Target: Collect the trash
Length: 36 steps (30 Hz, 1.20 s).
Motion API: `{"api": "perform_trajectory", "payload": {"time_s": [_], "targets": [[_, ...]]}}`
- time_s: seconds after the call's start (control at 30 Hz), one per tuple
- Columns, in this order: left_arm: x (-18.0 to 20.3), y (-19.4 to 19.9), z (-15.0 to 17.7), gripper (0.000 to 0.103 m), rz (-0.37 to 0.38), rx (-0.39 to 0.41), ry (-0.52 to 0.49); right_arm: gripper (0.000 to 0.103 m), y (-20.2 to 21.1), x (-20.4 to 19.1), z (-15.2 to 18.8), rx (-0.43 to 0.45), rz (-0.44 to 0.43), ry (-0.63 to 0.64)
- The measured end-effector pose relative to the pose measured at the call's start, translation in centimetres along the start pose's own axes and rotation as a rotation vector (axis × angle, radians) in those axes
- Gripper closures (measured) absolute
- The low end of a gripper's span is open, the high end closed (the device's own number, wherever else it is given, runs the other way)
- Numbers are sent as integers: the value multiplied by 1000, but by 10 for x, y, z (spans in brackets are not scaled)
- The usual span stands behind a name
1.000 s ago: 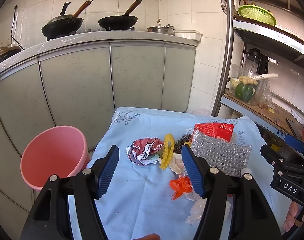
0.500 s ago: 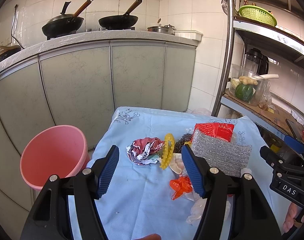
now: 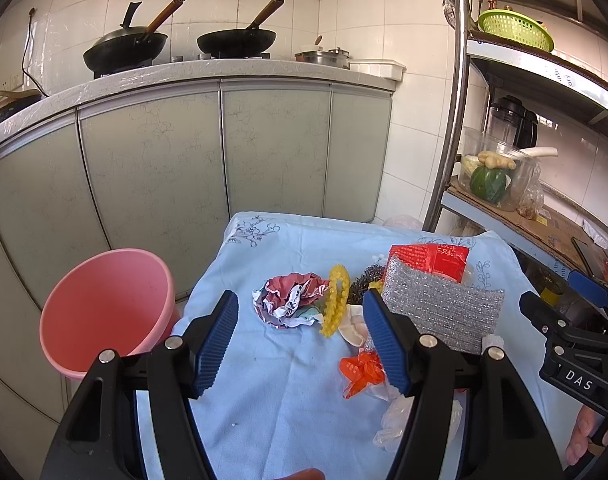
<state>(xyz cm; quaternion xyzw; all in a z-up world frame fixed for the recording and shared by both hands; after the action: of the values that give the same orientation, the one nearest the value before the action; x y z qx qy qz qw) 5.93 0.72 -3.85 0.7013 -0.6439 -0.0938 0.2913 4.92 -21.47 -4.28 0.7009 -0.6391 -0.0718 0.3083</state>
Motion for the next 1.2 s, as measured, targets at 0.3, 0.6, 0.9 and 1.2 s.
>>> {"api": "perform_trajectory", "payload": {"time_s": [0.3, 0.6, 0.9, 1.2], "targets": [[-3, -1, 2, 39, 0, -3, 1, 15, -1, -1, 0, -3, -5, 5], [-1, -5, 10, 38, 26, -23, -6, 15, -1, -2, 3, -13, -33, 17], [-16, -9, 16, 38, 87, -107, 9, 15, -3, -6, 15, -48, -90, 29], [-19, -15, 42, 37, 210, -284, 27, 15, -2, -13, 28, -91, -158, 41]]}}
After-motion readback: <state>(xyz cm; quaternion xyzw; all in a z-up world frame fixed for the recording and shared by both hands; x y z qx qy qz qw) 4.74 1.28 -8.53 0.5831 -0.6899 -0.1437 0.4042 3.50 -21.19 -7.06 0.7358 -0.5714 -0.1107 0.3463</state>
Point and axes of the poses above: each gripper's, at about its wrist camera, not at the fingertips, and y roughly against the way its jaws point, x to its right, z to its underside, the point moved 7 cm from there along -y, roughly the way its jaws point, and after that the axes turned 15 degrees about y, right-handed, at the moved point
